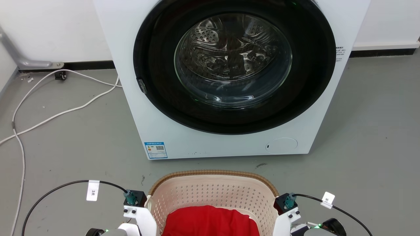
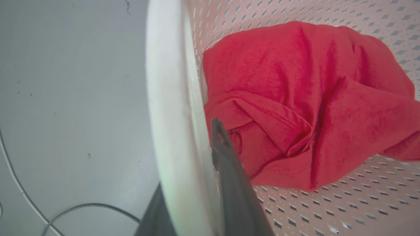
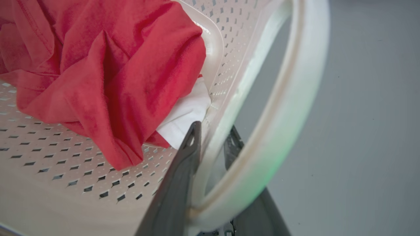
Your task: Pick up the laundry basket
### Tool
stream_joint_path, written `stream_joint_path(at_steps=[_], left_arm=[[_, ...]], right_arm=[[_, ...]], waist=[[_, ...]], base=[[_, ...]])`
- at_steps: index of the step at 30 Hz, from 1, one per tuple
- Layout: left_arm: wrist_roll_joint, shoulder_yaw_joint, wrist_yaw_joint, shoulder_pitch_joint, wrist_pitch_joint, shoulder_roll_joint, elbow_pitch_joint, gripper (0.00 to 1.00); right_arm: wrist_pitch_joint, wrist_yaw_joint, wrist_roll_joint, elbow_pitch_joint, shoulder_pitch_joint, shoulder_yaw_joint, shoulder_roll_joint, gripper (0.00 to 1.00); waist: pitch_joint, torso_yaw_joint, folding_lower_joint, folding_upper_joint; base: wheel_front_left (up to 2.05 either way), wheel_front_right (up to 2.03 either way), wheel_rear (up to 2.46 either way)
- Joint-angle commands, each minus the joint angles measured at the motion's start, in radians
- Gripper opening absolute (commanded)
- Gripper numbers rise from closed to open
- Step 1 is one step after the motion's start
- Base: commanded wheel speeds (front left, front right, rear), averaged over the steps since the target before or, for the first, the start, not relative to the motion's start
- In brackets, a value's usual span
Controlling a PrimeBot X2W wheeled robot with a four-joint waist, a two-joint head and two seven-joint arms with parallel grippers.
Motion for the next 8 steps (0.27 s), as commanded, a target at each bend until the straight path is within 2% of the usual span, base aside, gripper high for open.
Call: stream_joint_path(at_steps=[1, 8], left_arm=[[-0.002, -0.004, -0.004, -0.006, -0.004, 0.015, 0.004, 0.0], [-0.002, -0.007, -0.004, -0.005, -0.003, 0.017, 0.003, 0.0]], right_arm=[[-0.006, 0.003, 0.0, 0.006, -0.001, 0.004, -0.017, 0.0], [-0.004, 0.003, -0.001, 0.006, 0.0, 0.006, -0.017, 0.0]], waist=[[-0.001, -0.001, 0.0, -0.0001], [-0.002, -0.003, 0.0, -0.0001]], base=[[0.0, 0.0, 0.0], [0.0, 0.0, 0.0]])
